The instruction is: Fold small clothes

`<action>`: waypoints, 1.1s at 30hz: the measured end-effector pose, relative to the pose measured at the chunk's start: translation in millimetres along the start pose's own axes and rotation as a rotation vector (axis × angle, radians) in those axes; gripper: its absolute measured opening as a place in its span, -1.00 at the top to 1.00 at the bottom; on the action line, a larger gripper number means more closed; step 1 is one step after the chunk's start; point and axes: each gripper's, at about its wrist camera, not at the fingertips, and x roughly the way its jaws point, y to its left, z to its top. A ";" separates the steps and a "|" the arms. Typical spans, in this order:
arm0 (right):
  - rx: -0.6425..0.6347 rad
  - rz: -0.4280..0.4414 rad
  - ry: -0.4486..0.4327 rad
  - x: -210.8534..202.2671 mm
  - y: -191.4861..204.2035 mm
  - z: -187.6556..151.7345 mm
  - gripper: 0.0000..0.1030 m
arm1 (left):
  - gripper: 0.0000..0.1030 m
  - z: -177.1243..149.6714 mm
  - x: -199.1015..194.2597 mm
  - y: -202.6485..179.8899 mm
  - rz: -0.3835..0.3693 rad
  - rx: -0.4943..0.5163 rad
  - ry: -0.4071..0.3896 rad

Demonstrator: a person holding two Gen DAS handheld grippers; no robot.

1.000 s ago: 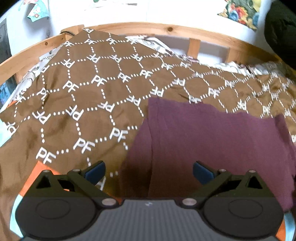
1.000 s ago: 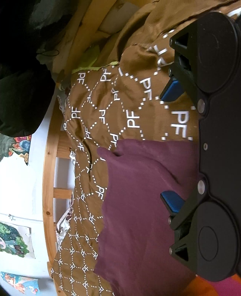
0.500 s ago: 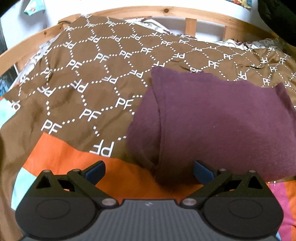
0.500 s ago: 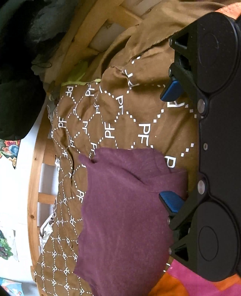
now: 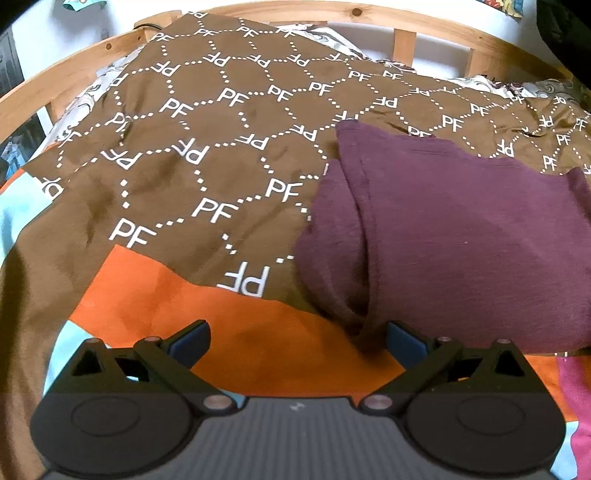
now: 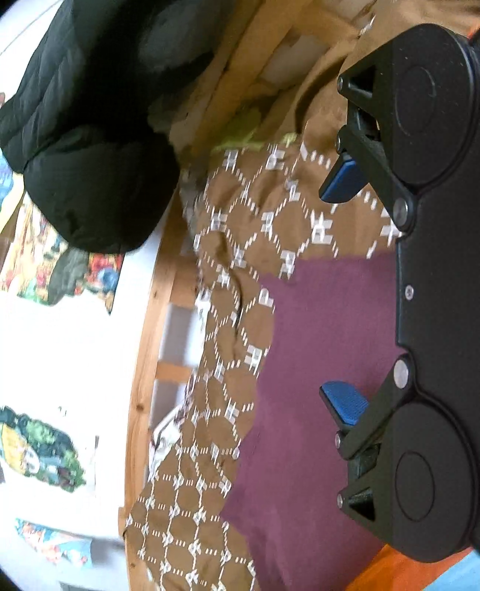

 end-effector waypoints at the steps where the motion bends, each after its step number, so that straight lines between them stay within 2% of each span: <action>1: -0.004 0.024 0.003 3.8 6.3 2.3 -0.99 | -0.99 0.0 0.5 1.8 0.000 -0.002 0.003; 9: -0.054 0.140 0.037 23.8 58.0 6.6 -0.99 | -0.99 -0.8 -0.1 11.0 -0.037 -0.012 -0.001; 15: -0.092 0.185 0.085 35.2 80.6 -7.1 -0.99 | -0.99 -0.2 -9.5 27.1 -0.150 -0.090 -0.069; 21: -0.068 0.200 0.125 40.9 83.8 -24.2 -0.99 | -0.99 16.9 -4.1 33.2 -0.132 -0.094 -0.099; 25: -0.038 0.204 0.138 42.6 82.0 -28.1 -0.99 | -0.99 28.5 4.9 27.5 -0.159 -0.073 -0.105; 33: -0.074 0.193 0.131 41.5 86.1 -26.2 -0.99 | -0.99 41.7 25.1 11.9 -0.240 -0.062 -0.098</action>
